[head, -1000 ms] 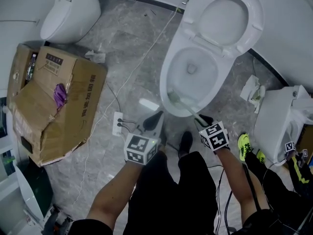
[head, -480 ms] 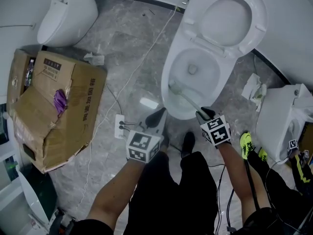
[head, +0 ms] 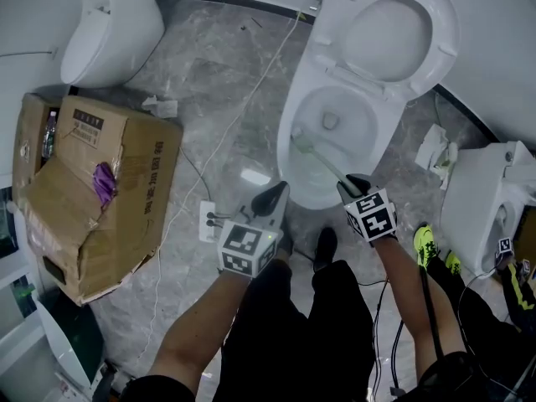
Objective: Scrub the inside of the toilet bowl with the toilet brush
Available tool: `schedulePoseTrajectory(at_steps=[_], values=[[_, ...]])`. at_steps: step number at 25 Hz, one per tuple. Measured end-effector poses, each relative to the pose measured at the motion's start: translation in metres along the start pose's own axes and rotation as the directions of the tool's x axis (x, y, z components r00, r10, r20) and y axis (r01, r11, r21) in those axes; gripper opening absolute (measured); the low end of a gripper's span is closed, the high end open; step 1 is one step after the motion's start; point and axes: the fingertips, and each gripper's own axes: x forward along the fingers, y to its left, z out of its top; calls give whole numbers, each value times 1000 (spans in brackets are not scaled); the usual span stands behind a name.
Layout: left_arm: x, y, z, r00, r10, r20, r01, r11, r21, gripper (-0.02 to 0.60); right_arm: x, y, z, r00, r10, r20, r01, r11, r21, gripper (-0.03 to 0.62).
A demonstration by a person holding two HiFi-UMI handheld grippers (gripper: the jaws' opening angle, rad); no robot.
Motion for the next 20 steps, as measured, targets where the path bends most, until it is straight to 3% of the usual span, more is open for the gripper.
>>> schedulePoseTrajectory(at_steps=[20], values=[[20,9,8,1000,-28,-12,28,1000,4,8,27,-40,33,997,-79,12,78,996,45,106]])
